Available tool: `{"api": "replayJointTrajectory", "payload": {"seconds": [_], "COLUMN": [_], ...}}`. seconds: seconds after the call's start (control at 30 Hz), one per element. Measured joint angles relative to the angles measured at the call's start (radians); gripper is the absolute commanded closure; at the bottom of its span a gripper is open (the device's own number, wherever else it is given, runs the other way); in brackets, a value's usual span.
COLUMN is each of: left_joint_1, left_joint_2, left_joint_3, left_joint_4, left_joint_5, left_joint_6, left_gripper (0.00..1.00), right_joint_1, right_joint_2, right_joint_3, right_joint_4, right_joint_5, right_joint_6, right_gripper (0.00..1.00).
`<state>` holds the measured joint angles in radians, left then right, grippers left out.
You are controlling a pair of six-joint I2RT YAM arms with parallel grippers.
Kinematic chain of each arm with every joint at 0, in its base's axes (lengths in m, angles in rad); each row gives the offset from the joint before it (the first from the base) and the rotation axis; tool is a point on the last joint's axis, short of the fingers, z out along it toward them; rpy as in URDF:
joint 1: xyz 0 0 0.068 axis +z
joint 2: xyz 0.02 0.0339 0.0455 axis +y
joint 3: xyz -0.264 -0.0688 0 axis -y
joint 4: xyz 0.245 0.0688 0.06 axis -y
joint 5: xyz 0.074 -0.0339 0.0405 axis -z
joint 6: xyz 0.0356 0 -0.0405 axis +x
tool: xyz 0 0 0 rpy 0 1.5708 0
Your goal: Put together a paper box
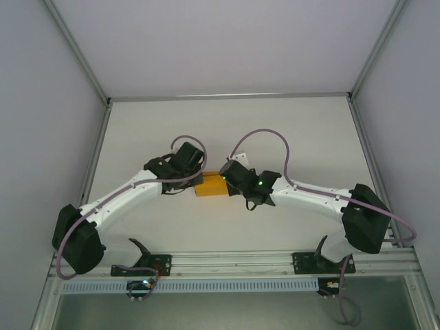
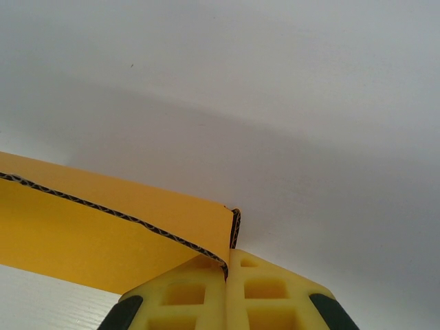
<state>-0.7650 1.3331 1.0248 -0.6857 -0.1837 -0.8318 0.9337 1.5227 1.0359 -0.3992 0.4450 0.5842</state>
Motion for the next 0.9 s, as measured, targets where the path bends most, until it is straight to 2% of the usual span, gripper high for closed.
{"api": "replayJointTrajectory", "payload": {"seconds": [0.5, 0.9], "left_joint_1": [-0.002, 0.013], "left_joint_2": [0.0, -0.034], "left_joint_3": [-0.002, -0.069], "left_joint_4": [-0.017, 0.095], "left_joint_5": [-0.018, 0.001], "left_joint_6": [0.207, 0.146], "left_gripper": [1.0, 1.0], "right_joint_1": [0.001, 0.001], "right_joint_2": [0.0, 0.012], "right_joint_3": [-0.001, 0.002], "right_joint_4": [0.002, 0.013], "right_joint_5": [0.01, 0.023], "right_joint_6": [-0.011, -0.011], "right_gripper": [1.0, 1.0]}}
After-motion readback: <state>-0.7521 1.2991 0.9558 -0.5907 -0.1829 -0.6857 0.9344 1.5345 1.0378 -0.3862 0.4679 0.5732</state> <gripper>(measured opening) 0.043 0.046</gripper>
